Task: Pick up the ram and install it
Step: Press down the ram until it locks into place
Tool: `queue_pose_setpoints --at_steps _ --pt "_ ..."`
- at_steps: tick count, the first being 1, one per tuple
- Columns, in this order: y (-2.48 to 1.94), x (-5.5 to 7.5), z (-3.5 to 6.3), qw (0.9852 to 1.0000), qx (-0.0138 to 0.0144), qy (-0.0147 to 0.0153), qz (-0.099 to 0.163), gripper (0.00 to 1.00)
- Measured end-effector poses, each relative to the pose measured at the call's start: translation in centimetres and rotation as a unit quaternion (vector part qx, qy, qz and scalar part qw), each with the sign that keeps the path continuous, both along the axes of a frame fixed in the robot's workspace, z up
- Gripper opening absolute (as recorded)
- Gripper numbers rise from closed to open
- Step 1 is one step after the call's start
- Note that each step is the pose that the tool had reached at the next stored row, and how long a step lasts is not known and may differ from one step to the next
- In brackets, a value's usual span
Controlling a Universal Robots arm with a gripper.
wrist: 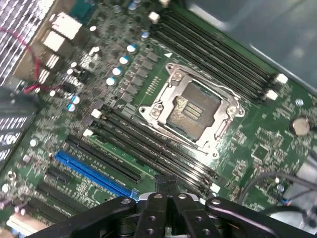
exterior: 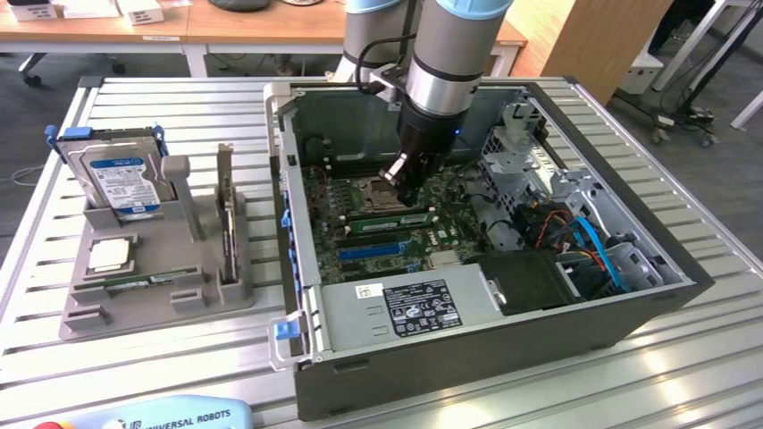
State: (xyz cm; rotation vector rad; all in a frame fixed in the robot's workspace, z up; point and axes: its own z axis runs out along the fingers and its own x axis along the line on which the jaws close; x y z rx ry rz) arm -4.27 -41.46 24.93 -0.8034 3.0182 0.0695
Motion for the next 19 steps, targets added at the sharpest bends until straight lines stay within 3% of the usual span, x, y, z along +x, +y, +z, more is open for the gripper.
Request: queue_pose_setpoints --at_steps 5,10,15,19 --pt "0.0 0.0 0.0 0.999 0.0 0.0 -0.045 0.1" --pt "0.0 0.0 -0.01 0.9959 -0.0001 0.0 -0.09 0.1" --pt "0.0 0.0 -0.01 0.9907 -0.0001 0.0 -0.136 0.1" --pt "0.0 0.0 -0.01 0.9852 0.0 0.0 -0.171 0.1"
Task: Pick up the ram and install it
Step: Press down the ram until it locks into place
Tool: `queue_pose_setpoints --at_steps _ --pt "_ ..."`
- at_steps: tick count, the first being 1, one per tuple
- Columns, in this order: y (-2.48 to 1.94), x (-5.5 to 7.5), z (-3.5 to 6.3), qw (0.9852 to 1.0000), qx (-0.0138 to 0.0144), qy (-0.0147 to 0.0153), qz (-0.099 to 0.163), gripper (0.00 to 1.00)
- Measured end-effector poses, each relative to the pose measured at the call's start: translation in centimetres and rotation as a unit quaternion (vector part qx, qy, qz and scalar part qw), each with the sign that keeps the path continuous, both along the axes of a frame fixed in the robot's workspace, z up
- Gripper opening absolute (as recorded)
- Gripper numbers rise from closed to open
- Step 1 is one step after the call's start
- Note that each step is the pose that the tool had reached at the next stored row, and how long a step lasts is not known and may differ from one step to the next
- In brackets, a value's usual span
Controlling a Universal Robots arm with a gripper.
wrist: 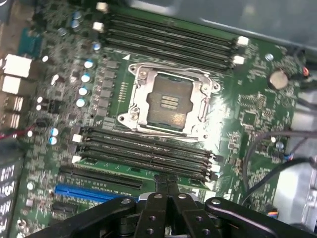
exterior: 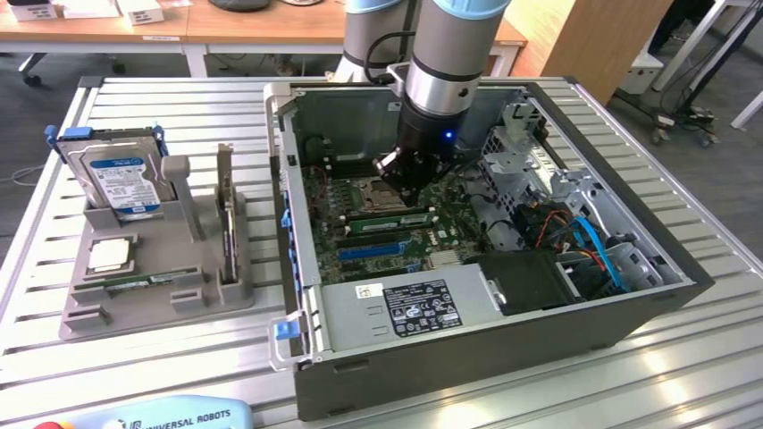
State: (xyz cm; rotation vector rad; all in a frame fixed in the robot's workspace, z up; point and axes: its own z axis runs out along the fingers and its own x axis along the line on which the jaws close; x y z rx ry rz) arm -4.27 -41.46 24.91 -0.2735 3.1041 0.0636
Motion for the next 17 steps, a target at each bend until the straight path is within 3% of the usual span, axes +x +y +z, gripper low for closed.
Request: queue_pose_setpoints --at_steps 3,7,14,17 --pt "0.0 0.0 0.0 0.9996 0.0 0.0 -0.027 0.1" --pt "0.0 0.0 0.0 0.998 -0.0001 0.0 -0.063 0.1" --pt "0.0 0.0 0.0 0.9978 -0.0001 0.0 -0.067 0.1" --pt "0.0 0.04 0.11 0.9978 -0.0002 0.0022 -0.067 0.1"
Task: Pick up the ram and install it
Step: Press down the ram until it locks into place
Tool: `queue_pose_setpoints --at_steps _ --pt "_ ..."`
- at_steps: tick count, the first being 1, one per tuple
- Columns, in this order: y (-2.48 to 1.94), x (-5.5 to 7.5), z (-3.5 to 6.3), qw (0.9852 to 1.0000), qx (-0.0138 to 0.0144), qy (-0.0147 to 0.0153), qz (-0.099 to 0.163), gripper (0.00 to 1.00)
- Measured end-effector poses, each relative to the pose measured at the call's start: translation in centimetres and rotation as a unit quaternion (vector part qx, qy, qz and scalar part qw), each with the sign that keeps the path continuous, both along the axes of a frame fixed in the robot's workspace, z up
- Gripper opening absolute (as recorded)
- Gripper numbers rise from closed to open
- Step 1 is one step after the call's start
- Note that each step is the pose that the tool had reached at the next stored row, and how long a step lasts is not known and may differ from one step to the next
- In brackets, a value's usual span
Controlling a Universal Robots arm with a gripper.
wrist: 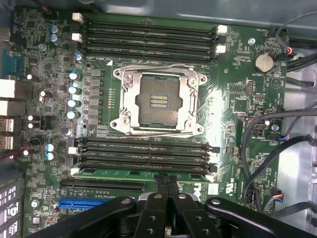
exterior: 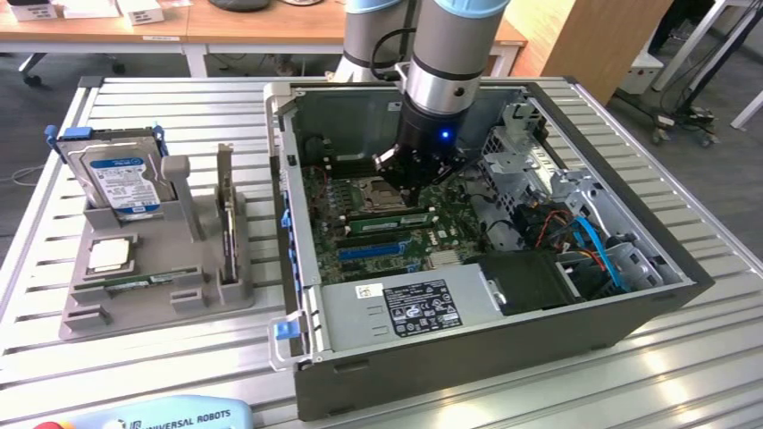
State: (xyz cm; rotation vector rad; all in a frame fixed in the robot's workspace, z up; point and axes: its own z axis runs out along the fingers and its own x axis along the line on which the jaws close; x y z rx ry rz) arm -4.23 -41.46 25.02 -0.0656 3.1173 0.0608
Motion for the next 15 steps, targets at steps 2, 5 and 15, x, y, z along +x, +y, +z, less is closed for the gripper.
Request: queue_pose_setpoints --at_steps 2,5,15 --pt "0.0 0.02 0.05 1.0 0.0001 0.0022 0.0 0.1" --pt "0.0 0.02 0.06 1.0 0.0001 0.0025 0.0 0.1" --pt "0.0 -0.6 0.06 1.0 0.0001 0.0025 0.0 0.1"
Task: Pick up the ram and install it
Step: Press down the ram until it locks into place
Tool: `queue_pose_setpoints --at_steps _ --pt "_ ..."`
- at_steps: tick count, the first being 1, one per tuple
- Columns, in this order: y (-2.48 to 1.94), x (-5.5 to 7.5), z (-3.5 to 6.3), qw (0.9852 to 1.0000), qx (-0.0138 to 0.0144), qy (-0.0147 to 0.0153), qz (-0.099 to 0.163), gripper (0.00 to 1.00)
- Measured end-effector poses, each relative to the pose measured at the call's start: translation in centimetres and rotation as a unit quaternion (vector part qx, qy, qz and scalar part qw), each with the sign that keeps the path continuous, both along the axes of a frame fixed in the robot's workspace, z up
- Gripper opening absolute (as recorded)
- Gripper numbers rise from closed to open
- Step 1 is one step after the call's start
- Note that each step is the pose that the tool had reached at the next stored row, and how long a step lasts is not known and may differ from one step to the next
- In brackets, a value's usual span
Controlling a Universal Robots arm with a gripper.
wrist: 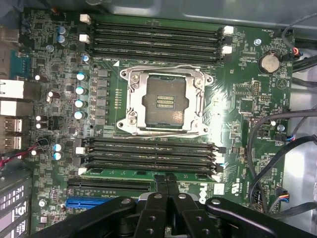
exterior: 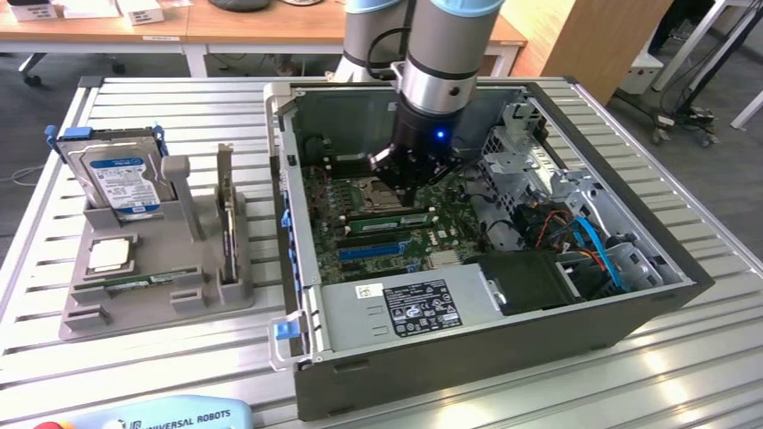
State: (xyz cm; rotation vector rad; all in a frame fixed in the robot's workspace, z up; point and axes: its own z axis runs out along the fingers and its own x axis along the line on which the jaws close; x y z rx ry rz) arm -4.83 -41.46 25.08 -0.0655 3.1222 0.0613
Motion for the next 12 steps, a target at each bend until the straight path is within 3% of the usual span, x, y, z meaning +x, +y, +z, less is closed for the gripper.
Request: queue_pose_setpoints --at_steps 12 --pt "0.0 -0.58 0.0 1.0 0.0 0.0 0.0 0.1"
